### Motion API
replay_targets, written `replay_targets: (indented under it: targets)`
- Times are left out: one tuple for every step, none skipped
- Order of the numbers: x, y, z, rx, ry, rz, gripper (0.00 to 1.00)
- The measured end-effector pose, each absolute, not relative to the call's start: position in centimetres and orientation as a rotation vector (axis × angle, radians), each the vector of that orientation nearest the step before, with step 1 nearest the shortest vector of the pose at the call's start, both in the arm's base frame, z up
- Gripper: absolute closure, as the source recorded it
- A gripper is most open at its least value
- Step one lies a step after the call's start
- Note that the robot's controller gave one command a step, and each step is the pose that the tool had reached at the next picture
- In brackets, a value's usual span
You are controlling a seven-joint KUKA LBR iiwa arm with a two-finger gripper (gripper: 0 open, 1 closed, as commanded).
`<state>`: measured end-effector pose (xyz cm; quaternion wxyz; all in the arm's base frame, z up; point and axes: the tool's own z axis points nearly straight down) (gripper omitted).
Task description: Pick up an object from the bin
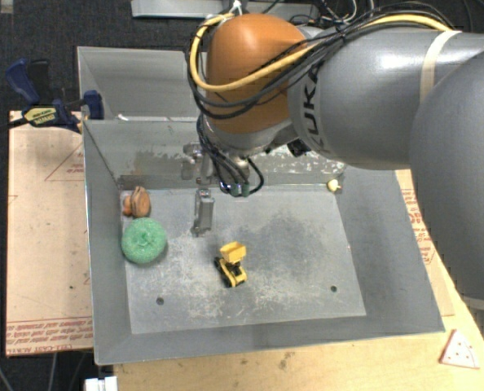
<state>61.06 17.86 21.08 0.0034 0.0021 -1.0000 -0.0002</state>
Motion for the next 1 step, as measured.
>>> replay_targets:
  targets:
    - [61.22,17.77,21.61,0.001,-3.143,-0.003,0.0]
